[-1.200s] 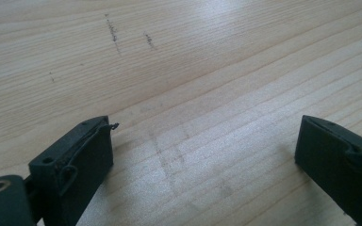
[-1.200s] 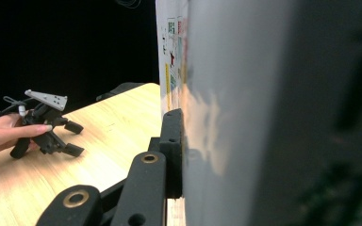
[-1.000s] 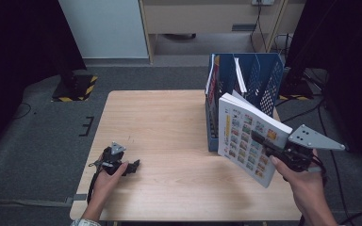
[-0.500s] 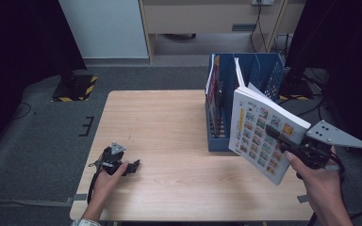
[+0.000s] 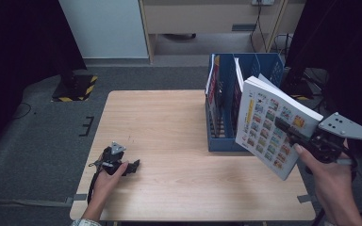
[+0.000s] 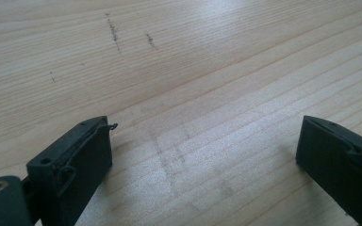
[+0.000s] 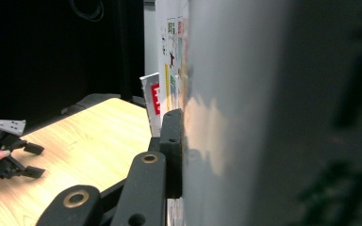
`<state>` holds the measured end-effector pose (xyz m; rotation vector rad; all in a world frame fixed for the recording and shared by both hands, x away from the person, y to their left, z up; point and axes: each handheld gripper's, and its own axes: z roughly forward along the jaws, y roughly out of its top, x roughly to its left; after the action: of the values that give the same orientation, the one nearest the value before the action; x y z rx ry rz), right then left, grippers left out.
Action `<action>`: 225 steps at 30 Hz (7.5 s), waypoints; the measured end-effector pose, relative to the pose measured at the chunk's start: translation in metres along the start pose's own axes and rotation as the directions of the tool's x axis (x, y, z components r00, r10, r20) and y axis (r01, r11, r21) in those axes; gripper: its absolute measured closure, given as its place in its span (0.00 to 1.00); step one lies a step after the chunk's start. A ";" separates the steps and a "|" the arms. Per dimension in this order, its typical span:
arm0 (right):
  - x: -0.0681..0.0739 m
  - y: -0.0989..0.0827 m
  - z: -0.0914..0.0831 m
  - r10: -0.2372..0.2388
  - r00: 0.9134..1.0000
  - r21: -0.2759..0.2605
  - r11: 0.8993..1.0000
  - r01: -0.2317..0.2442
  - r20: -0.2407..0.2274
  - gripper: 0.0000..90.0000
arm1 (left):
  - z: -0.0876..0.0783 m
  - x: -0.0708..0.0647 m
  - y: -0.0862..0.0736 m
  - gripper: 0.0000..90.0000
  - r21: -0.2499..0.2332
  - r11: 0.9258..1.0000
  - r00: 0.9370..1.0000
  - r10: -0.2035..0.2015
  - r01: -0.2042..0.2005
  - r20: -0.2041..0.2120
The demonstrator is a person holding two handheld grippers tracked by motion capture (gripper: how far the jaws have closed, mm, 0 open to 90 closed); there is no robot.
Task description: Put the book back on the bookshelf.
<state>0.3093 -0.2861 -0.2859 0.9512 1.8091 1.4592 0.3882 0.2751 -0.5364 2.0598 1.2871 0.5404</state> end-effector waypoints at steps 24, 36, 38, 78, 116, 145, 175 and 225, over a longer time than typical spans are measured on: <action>-0.029 0.008 -0.002 0.032 0.991 0.026 0.999 -0.035 0.127 0.82 | 0.000 0.000 0.000 0.03 0.000 1.000 1.000 -0.001 0.001 -0.001; -0.048 0.020 0.022 0.052 0.971 0.039 0.997 -0.062 0.234 0.82 | 0.000 0.000 0.000 0.03 0.001 1.000 1.000 -0.002 0.002 -0.002; -0.051 0.022 0.028 0.048 0.967 0.042 0.997 -0.061 0.250 0.82 | 0.000 0.000 0.000 0.03 0.000 1.000 1.000 -0.002 0.002 -0.003; -0.091 0.019 0.108 0.143 0.903 0.045 0.983 -0.176 0.406 0.82 | 0.001 0.000 0.000 0.03 0.001 1.000 1.000 -0.004 0.004 -0.005; -0.102 0.011 0.145 0.187 0.889 0.031 0.975 -0.220 0.418 0.82 | 0.001 0.000 0.000 0.03 0.001 1.000 1.000 -0.006 0.006 -0.007; -0.106 -0.015 0.168 0.184 0.884 -0.043 0.982 -0.184 0.431 0.82 | 0.000 -0.001 0.000 0.03 0.001 1.000 1.000 -0.007 0.007 -0.009; -0.109 -0.043 0.182 0.211 0.869 -0.053 0.976 -0.210 0.447 0.82 | 0.000 -0.001 0.000 0.03 0.001 1.000 1.000 -0.007 0.007 -0.008; -0.104 -0.064 0.190 0.178 0.872 -0.018 0.981 -0.191 0.457 0.82 | 0.000 0.000 0.000 0.03 0.002 1.000 1.000 -0.006 0.006 -0.007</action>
<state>0.5129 -0.2806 -0.3838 1.3834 1.4219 1.1873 0.3884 0.2746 -0.5365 2.0569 1.2981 0.5444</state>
